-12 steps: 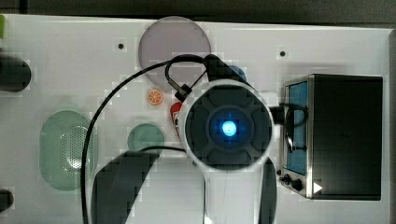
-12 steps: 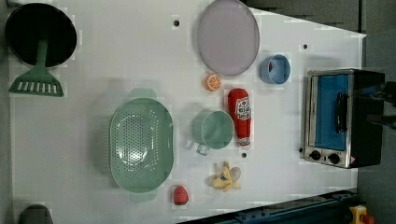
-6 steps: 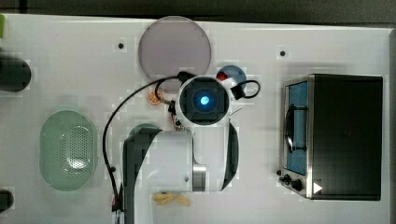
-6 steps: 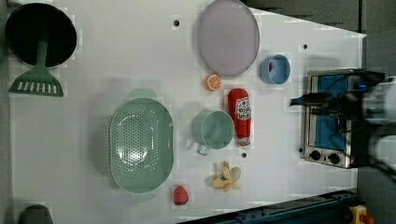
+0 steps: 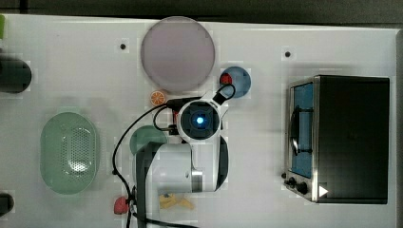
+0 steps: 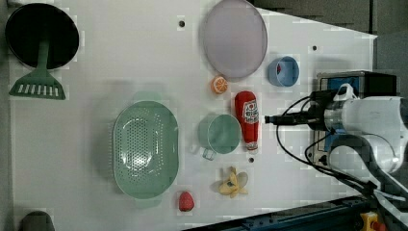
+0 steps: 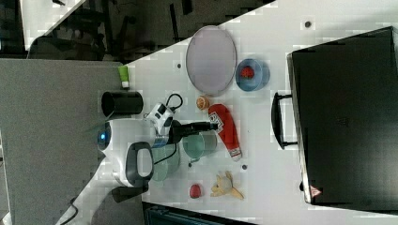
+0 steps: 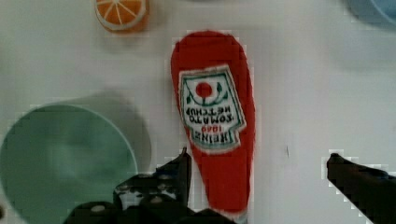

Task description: Pick Ketchup from the table and place it in strainer.

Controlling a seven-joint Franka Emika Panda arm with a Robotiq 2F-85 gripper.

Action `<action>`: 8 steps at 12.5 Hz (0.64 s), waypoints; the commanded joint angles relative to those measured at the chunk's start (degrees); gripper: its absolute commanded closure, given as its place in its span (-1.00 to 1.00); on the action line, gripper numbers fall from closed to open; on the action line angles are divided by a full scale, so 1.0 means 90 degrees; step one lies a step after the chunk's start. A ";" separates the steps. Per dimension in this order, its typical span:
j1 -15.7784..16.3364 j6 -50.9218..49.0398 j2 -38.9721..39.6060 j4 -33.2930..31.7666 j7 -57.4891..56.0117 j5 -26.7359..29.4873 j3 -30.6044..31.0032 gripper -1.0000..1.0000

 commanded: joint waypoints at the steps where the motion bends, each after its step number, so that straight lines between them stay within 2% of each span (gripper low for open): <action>1: 0.0065 0.0590 0.0412 -0.0035 -0.0606 0.0077 0.0065 -1.00; 8: 0.0066 0.1256 0.1358 -0.0040 -0.0594 0.0077 0.0047 -1.00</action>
